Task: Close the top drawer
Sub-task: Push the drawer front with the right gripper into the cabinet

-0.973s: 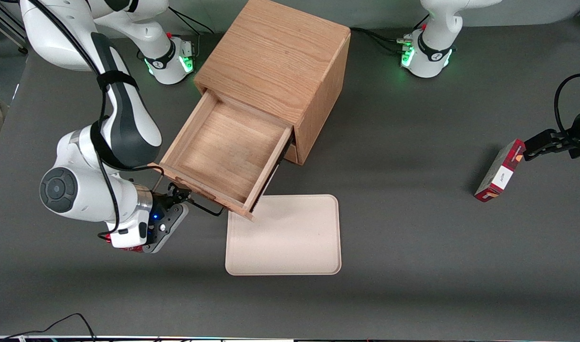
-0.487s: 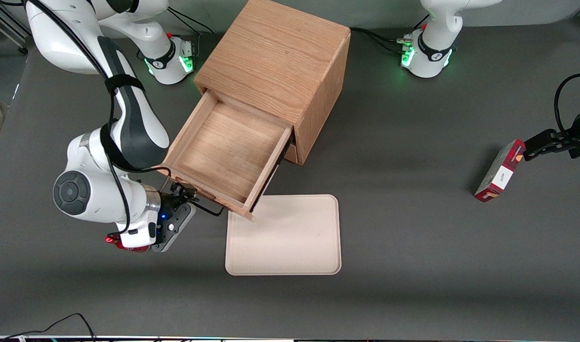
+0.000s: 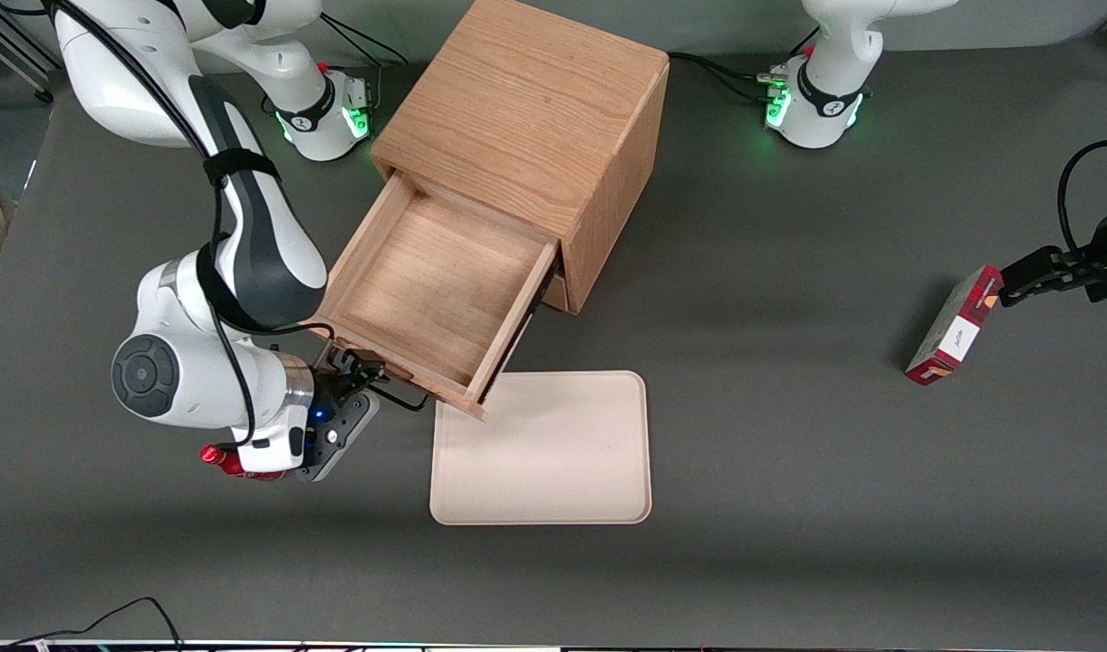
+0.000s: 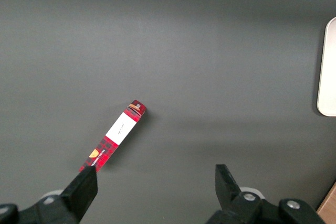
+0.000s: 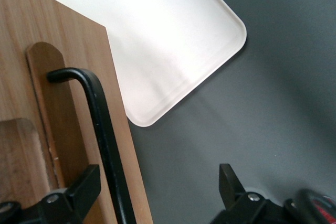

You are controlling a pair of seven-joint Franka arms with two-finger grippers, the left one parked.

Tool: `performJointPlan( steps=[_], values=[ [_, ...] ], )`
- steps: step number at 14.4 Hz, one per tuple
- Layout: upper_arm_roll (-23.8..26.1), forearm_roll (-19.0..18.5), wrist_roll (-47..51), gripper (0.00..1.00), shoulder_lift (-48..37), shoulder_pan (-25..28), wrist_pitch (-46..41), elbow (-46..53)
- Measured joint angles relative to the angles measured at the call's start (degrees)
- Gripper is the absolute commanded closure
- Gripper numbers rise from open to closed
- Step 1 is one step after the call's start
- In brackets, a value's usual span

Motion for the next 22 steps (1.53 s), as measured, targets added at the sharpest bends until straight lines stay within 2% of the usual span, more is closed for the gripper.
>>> performJointPlan(
  steps=[7, 15, 22],
  values=[
    [0.1, 0.2, 1.9, 0.0, -1.2, 0.0, -0.1, -3.0],
    [3.8, 0.2, 8.4, 0.0, -4.4, 0.4, 0.0, -7.3],
    [4.7, 0.2, 10.4, 0.0, -5.8, 0.4, 0.0, -9.9]
  ],
)
